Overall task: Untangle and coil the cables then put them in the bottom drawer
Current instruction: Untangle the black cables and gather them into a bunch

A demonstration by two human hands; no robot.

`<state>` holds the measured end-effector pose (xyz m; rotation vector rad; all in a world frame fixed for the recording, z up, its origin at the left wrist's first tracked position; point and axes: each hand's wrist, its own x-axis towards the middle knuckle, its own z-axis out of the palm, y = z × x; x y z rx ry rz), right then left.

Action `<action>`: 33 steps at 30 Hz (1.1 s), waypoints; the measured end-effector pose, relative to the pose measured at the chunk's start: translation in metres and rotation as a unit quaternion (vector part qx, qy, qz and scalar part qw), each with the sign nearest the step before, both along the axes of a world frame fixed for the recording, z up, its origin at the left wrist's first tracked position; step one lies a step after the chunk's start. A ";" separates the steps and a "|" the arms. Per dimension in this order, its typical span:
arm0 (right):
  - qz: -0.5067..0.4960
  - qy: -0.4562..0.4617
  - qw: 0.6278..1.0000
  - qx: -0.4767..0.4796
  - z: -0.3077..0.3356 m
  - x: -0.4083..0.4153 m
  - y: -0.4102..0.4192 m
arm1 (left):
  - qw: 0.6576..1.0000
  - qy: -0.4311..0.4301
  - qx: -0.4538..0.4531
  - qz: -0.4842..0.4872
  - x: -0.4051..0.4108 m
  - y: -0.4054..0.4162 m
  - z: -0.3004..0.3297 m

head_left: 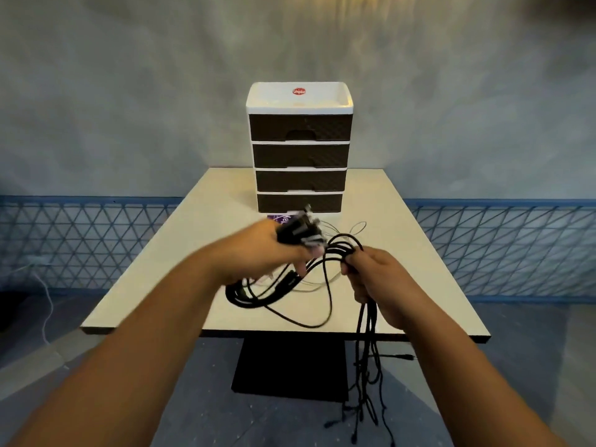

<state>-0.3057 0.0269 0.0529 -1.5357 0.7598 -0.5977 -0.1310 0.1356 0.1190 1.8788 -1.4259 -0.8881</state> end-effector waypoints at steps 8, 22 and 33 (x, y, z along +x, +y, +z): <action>-0.029 0.030 0.999 -0.024 0.018 0.011 0.007 | 0.959 0.267 0.005 0.091 -0.037 -0.007 -0.052; -0.030 0.240 0.919 -0.313 0.031 0.018 0.013 | 0.875 0.466 -0.009 0.130 -0.042 -0.006 -0.063; 0.067 0.150 0.916 -0.366 0.016 0.021 0.039 | 0.845 0.440 -0.165 0.256 -0.040 -0.024 -0.046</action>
